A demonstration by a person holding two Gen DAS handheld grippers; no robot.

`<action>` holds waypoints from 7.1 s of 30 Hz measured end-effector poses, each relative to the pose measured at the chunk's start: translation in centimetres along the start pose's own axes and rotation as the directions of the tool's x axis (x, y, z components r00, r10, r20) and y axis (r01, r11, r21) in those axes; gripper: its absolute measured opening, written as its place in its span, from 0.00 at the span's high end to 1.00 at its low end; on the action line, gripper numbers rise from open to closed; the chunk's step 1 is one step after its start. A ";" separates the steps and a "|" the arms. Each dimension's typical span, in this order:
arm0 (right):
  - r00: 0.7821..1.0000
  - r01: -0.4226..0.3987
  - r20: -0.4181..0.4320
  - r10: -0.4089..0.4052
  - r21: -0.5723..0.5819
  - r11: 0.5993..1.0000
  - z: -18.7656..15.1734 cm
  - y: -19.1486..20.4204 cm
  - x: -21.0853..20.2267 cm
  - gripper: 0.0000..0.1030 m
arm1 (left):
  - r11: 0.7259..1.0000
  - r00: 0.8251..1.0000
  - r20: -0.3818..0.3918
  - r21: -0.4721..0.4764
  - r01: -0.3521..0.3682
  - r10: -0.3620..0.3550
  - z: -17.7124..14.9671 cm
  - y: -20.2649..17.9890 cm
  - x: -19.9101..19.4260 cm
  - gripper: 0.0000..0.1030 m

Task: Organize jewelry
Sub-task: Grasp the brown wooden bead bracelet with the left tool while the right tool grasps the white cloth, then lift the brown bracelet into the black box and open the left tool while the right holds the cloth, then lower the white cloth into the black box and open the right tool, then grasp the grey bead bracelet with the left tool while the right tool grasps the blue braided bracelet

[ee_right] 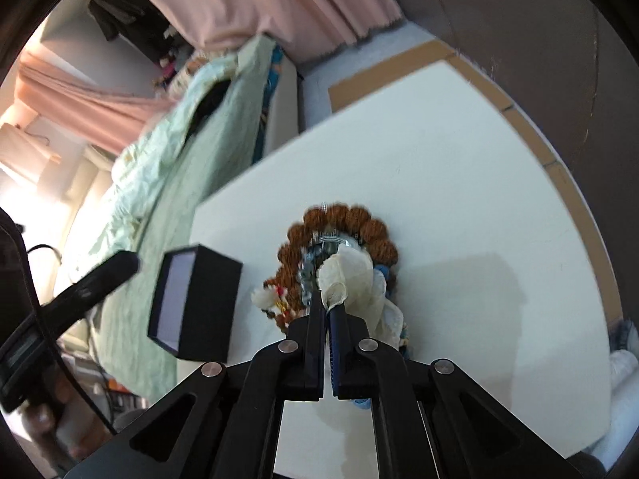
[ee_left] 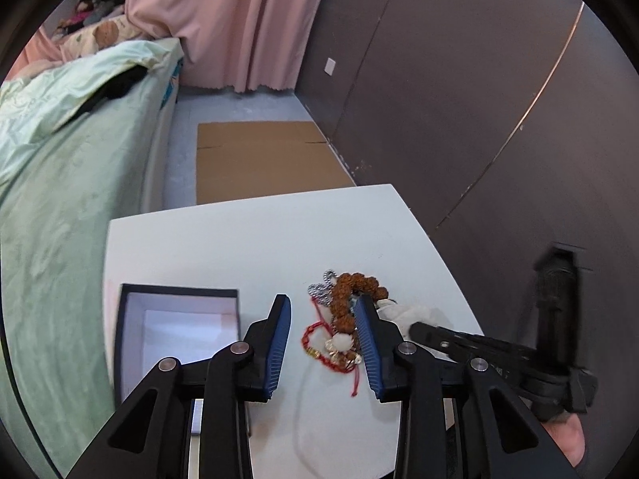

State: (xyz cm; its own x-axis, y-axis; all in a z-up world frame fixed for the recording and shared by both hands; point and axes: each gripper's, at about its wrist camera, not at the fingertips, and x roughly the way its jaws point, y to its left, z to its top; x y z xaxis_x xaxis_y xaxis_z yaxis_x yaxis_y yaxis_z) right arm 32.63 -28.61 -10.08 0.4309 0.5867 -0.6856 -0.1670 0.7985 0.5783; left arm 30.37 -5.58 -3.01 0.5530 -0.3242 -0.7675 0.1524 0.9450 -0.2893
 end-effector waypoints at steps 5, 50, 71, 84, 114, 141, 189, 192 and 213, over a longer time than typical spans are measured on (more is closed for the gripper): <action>0.993 -0.054 0.108 0.050 0.036 0.998 -0.2 -1.1 -3.1 0.97 | 0.999 0.999 -0.041 0.037 0.003 -0.002 0.6 -1.2 2.5 0.66; 0.963 -0.164 0.228 0.144 0.069 0.984 -0.7 -1.1 -7.7 0.97 | 0.989 0.999 -0.003 0.143 -0.043 0.044 2.4 -7.3 1.4 0.81; 0.953 -0.212 0.206 0.223 -0.074 0.975 -0.9 5.4 -4.6 0.97 | 0.985 0.981 0.115 0.062 -0.163 0.155 1.6 0.1 -7.3 0.80; 0.956 -0.212 0.175 0.233 -0.134 0.968 -1.8 8.4 -2.8 0.97 | 0.986 0.984 0.057 0.006 -0.169 0.168 -0.5 5.1 -5.6 0.80; 0.948 -0.319 -0.065 0.313 -0.213 0.923 -0.3 16.1 4.7 0.28 | 0.960 0.970 0.052 -0.162 -0.226 0.237 -1.3 11.8 -9.4 0.12; 0.999 -0.042 0.030 0.045 -0.068 0.997 -0.8 1.6 -3.8 0.23 | 0.989 0.989 0.065 0.044 -0.139 0.136 -0.8 0.4 -6.0 0.12; 0.993 -0.114 0.047 0.109 0.104 0.988 1.5 -5.6 -4.0 0.88 | 0.912 0.956 -0.176 0.380 -0.154 0.235 -1.0 -6.7 11.6 0.71; 0.992 -0.120 0.050 0.116 0.103 0.987 1.6 -5.6 -4.0 0.88 | 0.889 0.948 -0.161 0.418 -0.186 0.274 -0.8 -7.0 12.7 0.71; 0.983 -0.156 0.107 0.149 0.063 0.986 1.5 -2.8 -5.3 0.88 | 0.966 0.990 -0.088 0.243 -0.084 0.108 2.3 -3.9 6.8 0.90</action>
State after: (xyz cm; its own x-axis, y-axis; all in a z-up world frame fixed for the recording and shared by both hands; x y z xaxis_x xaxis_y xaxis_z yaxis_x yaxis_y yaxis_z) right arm 32.14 -34.13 -7.37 0.4934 0.6813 -0.5408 -0.1759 0.6870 0.7050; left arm 35.41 -11.41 -5.79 0.4918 -0.2226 -0.8418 0.3003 0.9508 -0.0760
